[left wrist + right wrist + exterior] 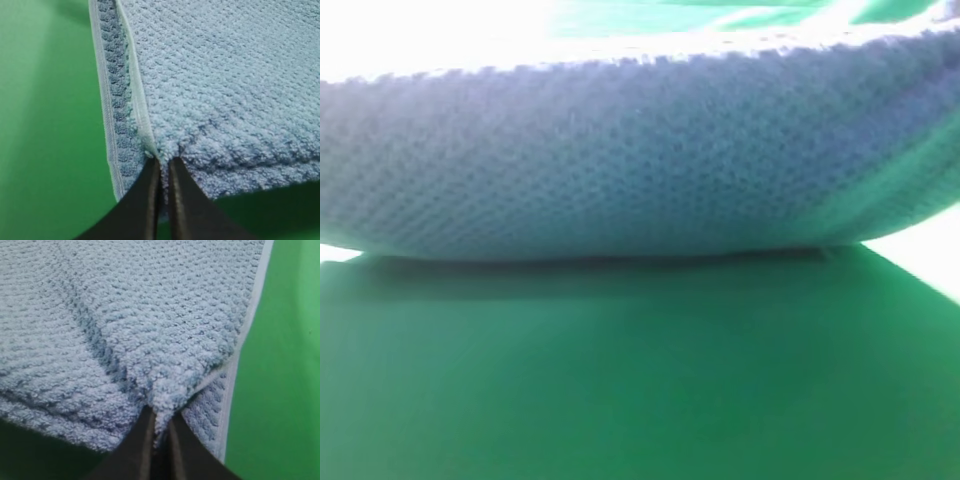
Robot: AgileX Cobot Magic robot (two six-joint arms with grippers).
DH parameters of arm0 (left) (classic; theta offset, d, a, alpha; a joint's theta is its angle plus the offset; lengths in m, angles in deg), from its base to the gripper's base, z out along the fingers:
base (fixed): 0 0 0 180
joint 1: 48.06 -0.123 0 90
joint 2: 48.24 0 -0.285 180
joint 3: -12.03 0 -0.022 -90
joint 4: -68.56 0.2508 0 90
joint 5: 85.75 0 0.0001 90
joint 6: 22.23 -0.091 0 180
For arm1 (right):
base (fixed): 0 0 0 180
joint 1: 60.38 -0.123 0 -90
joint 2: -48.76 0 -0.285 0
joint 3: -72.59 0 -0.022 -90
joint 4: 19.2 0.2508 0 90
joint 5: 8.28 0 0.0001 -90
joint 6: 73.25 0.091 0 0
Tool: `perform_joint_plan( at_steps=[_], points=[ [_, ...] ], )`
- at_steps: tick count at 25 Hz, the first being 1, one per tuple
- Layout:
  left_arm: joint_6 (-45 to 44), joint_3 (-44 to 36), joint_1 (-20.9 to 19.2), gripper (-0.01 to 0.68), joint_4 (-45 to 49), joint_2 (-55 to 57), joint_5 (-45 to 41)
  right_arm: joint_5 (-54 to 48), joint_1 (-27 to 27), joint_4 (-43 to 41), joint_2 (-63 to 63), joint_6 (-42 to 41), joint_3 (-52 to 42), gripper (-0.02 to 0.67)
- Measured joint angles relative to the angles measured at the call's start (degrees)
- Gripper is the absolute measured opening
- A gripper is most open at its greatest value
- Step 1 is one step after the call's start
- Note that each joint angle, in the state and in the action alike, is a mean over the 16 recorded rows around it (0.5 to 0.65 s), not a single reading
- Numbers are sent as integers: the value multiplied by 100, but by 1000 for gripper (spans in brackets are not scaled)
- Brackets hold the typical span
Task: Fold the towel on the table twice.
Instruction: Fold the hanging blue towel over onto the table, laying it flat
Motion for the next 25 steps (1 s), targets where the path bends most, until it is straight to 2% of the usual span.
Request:
perform_joint_plan(
  at_steps=[4,10,18,25],
  points=[
    [-46,110,0,0,-87,249,69,146,217,64,-119,-98,-44,0],
    [-87,714,5,0,-112,1045,287,446,853,340,-633,-682,270,0],
    [-95,2011,11,0,41,2529,601,848,1699,761,-1817,-1647,1171,0],
    [-95,2867,12,0,195,3488,996,1165,1948,723,-2911,-2046,2076,0]
  ],
)
